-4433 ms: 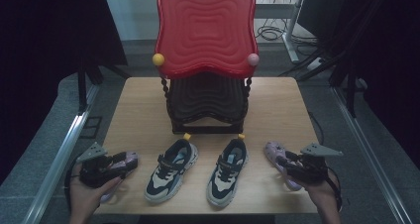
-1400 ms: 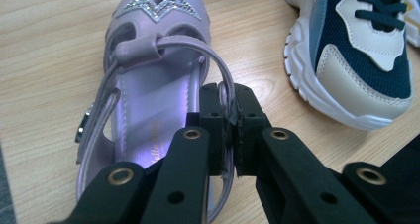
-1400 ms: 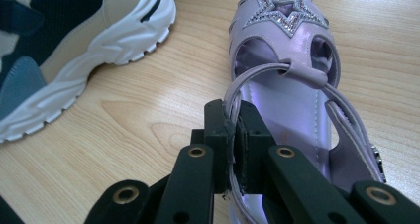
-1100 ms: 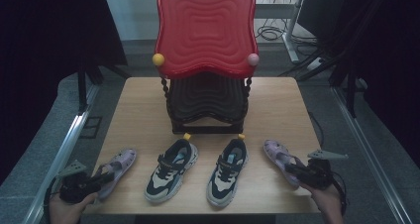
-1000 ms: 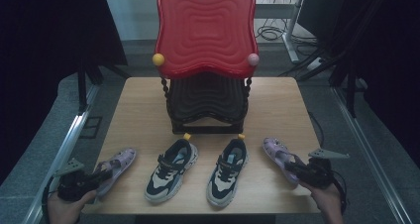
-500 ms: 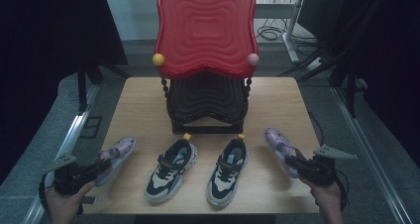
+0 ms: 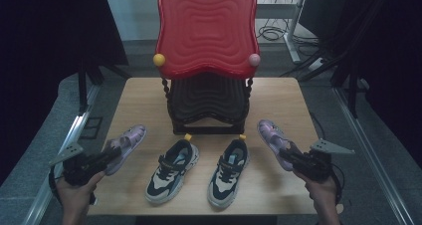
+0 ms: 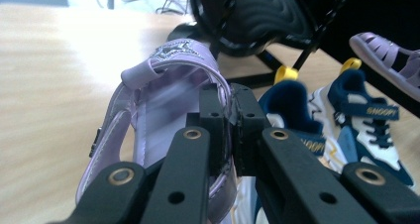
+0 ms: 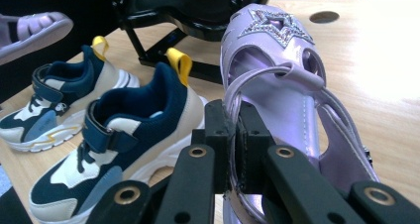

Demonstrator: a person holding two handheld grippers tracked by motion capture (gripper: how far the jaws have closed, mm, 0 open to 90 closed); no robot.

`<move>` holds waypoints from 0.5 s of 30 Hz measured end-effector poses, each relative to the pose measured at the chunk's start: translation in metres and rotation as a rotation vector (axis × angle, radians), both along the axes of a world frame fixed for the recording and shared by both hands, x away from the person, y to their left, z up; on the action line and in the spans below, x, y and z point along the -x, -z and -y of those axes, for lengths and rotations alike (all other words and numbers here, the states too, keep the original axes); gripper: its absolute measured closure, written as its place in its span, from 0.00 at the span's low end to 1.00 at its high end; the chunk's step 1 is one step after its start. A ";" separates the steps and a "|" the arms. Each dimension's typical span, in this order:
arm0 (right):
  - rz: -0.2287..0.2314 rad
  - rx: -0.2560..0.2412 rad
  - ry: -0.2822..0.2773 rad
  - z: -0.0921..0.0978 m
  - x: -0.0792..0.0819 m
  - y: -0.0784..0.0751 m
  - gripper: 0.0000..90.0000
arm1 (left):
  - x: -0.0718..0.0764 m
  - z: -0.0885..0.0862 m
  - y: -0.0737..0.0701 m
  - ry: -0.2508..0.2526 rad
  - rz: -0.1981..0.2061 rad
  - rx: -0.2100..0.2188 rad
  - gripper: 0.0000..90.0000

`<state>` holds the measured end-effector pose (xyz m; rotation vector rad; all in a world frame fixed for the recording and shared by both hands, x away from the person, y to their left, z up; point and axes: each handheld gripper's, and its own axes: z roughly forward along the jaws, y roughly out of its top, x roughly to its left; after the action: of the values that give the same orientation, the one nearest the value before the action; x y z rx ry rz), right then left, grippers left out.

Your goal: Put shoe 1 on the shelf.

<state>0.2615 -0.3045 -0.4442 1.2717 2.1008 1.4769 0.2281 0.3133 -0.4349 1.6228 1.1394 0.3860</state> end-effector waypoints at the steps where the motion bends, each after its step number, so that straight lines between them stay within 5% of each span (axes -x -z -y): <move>1: 0.003 -0.003 -0.005 -0.001 0.000 -0.001 0.96 | -0.002 0.003 -0.003 0.008 0.007 0.000 0.95; 8: 0.026 -0.016 -0.019 -0.010 -0.001 -0.007 0.96 | -0.019 0.021 -0.008 0.068 0.031 0.026 0.95; 15: 0.026 -0.010 -0.020 -0.013 -0.007 -0.009 0.95 | -0.033 0.031 -0.003 0.075 0.025 0.019 0.95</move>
<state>0.2690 -0.2914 -0.4354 1.2318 2.0980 1.5058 0.2611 0.2826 -0.4316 1.6349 1.0573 0.3447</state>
